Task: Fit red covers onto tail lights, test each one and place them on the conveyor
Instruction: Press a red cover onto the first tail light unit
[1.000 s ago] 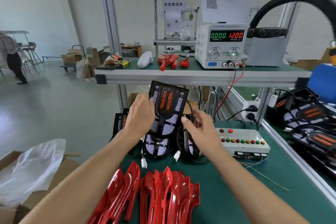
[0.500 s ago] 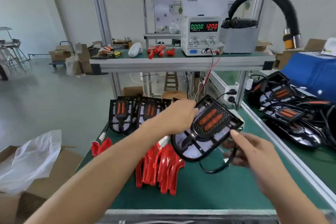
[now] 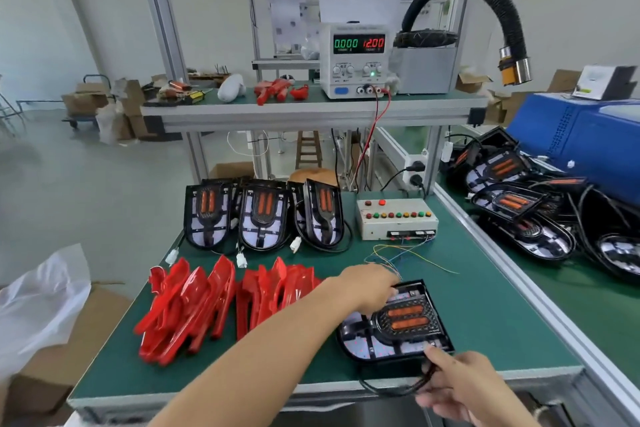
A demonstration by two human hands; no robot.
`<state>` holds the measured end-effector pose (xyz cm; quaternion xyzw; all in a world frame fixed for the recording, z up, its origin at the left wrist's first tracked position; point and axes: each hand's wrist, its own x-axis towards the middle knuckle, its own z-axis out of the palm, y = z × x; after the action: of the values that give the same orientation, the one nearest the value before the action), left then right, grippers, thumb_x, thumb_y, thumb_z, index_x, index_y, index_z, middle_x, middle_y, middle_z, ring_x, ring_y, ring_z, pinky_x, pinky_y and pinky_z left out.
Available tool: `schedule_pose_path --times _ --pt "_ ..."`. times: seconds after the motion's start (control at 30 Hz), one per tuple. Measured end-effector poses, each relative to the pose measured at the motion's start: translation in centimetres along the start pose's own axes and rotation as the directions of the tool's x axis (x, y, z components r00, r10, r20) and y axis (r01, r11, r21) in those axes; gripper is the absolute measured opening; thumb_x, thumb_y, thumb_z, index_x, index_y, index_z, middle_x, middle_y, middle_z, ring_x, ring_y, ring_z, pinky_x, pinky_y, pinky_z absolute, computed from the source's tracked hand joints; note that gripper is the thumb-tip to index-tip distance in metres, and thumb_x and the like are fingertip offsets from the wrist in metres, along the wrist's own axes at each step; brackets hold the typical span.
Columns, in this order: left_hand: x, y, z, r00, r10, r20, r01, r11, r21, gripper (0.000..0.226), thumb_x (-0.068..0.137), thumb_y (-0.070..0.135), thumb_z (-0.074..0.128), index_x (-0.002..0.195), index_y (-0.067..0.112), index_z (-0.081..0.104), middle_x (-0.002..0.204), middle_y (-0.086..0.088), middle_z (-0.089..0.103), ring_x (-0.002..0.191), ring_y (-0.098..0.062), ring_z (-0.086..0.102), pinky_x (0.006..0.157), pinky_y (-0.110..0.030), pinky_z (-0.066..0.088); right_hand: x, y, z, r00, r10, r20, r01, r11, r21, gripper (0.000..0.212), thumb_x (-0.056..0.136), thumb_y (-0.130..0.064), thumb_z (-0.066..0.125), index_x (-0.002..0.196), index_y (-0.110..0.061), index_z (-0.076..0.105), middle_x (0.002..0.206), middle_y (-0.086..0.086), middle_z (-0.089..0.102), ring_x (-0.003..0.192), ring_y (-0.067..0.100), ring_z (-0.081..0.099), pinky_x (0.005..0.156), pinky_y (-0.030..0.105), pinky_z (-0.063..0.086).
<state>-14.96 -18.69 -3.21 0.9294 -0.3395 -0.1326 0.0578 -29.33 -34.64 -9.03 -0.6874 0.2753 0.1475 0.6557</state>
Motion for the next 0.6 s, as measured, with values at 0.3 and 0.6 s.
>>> schedule_pose_path --times 0.3,0.6 --pt "0.3 -1.7 1.9 0.988 -0.109 -0.107 0.095 0.988 -0.122 0.03 0.11 0.032 0.041 0.114 0.01 0.06 0.116 -0.016 0.066 0.105 -0.039 0.061 0.082 -0.045 0.049 2.8 -0.9 -0.2 0.999 0.046 0.011 -0.044 0.989 -0.145 0.049 0.1 -0.038 0.06 0.094 0.011 0.064 0.075 0.03 0.072 0.052 0.035 0.067 0.041 0.026 0.043" --pt "-5.1 -4.7 -0.3 0.79 -0.337 -0.513 0.141 0.913 -0.383 0.021 0.102 0.027 0.05 0.108 0.019 0.068 0.104 0.002 0.071 0.097 -0.019 0.065 0.087 -0.037 0.054 1.9 -1.4 3.1 0.998 0.061 0.011 -0.062 0.993 0.097 0.04 0.102 -0.029 0.057 0.092 0.009 0.064 0.083 0.03 0.073 0.045 0.028 0.068 0.037 0.026 0.052"
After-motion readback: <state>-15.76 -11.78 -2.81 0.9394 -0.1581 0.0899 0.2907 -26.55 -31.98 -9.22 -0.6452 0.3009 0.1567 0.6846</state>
